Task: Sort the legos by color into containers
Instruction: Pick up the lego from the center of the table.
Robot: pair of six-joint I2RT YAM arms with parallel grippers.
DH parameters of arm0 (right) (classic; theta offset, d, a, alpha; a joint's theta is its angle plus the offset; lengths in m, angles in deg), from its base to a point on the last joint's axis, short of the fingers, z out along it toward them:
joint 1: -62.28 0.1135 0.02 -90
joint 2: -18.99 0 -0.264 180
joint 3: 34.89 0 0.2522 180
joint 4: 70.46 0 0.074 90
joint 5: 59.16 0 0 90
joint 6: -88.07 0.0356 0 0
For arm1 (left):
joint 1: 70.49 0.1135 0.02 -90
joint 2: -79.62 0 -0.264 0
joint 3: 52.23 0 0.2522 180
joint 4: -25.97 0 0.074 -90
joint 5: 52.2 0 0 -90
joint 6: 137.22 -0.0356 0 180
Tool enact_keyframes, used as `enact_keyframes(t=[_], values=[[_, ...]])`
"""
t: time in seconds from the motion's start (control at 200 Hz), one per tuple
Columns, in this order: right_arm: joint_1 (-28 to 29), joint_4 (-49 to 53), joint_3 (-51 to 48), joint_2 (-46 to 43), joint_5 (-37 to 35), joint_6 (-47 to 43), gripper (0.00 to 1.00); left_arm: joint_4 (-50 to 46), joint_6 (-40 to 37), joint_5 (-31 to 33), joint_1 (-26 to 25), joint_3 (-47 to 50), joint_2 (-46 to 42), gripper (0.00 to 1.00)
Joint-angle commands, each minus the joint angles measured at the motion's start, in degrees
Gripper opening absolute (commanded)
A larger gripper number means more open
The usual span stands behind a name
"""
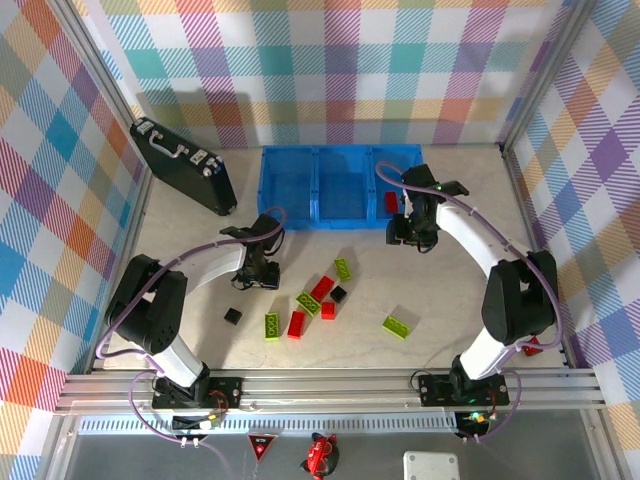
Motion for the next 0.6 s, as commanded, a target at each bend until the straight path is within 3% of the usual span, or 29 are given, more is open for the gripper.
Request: enact_keyframes(t=[0.0, 0.595], values=[[0.44, 1.38, -0.26, -1.84, -0.15, 0.40, 0.55, -0.65, -0.75, 0.72, -0.99, -1.52, 0.53, 0.31], [0.45, 1.86, -0.26, -3.55, 0.13, 0.34, 0.55, -4.18, 0.71, -0.28, -1.17, -4.71, -4.89, 0.29]])
